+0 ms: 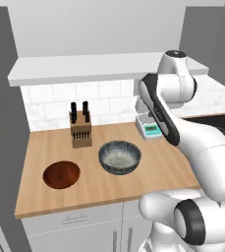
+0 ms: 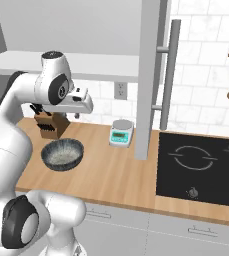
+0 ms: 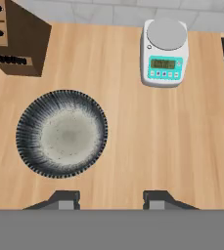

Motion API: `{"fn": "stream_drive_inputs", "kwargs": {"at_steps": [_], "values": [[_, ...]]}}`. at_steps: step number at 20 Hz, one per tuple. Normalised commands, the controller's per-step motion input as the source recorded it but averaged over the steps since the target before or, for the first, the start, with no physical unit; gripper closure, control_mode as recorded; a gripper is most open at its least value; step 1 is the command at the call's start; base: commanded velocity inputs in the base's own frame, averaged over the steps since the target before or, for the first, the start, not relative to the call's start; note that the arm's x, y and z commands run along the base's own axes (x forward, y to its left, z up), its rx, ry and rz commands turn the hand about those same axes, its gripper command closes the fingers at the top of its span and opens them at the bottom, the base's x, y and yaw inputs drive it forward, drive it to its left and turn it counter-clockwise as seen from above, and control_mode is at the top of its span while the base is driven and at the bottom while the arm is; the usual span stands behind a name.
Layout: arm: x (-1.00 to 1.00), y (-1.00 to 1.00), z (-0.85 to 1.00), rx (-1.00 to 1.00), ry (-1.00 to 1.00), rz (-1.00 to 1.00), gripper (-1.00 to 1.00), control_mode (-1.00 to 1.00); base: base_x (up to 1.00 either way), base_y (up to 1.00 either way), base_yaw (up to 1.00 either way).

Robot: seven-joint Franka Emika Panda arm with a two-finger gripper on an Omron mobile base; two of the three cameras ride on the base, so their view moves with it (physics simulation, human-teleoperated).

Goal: Pick up the bowls on the counter and stack them on top of one another in the open cabinet. Place the smaller bowl on top of the larger bowl.

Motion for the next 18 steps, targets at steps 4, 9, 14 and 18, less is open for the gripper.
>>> {"fn": "stream_drive_inputs", "kwargs": {"at_steps": [4,9,14,18], "values": [[-0.2,0.71,-0.29,-0.1,0.01,0.04,-1.0,-1.0,0.0,0.0,0.0],[-0.24,1.0,-0.42,-0.26,0.0,0.09,-1.0,-1.0,0.0,0.0,0.0],[-0.29,1.0,-0.32,-0.17,0.0,0.11,-1.0,-1.0,0.0,0.0,0.0],[-0.25,1.0,-0.38,-0.08,0.01,0.11,-1.0,-1.0,0.0,0.0,0.0]]}}
